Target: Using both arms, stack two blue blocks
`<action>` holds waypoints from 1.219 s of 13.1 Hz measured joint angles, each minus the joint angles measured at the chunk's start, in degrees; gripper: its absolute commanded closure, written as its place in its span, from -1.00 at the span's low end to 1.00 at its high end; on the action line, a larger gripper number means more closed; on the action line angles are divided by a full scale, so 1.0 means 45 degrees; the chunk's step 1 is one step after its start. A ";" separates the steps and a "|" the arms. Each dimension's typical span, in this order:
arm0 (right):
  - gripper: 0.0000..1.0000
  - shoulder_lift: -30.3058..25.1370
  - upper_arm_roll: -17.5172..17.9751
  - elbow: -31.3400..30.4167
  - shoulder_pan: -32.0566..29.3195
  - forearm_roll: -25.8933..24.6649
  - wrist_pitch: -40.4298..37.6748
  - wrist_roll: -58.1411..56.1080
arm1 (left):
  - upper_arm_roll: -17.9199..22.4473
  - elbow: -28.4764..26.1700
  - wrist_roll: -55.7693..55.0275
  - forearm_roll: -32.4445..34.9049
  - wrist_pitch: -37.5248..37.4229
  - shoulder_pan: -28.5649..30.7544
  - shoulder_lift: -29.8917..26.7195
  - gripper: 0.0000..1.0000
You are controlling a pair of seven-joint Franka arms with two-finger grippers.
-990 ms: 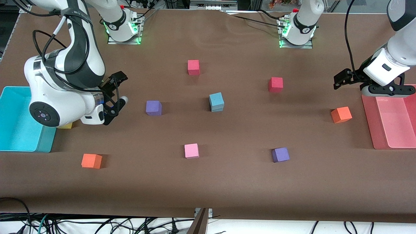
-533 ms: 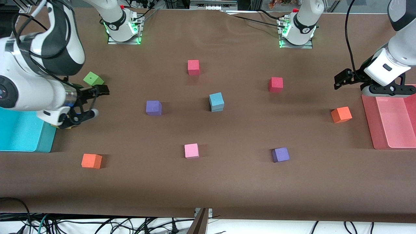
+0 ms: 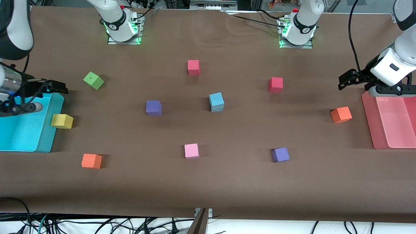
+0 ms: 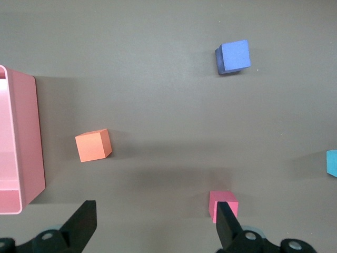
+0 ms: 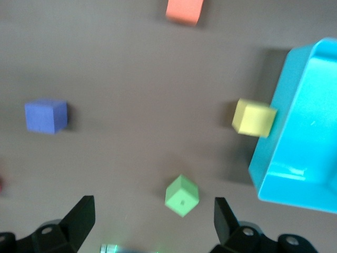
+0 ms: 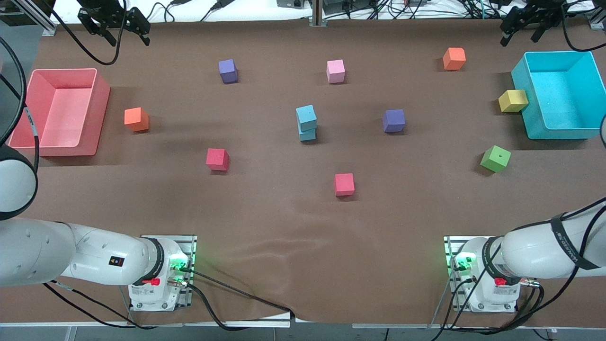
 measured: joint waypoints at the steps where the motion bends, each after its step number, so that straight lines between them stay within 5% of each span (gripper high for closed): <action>1: -1.00 -0.0328 0.0160 -0.0171 -0.0107 -0.0001 0.0284 0.0212 | -0.0005 0.0002 0.0004 0.0000 0.0000 0.0003 -0.0001 -1.00; 9: -1.00 -0.1502 0.1117 -0.0421 -0.0307 -0.0009 -0.0564 0.5337 | -0.0056 0.0002 0.0016 0.0000 -0.0589 0.0003 0.0005 -1.00; 16: -1.00 -0.1822 0.1196 0.0210 -0.0540 -0.0009 -0.0537 0.5182 | -0.0062 0.0003 0.0031 0.0000 -0.0953 0.0004 0.0008 -1.00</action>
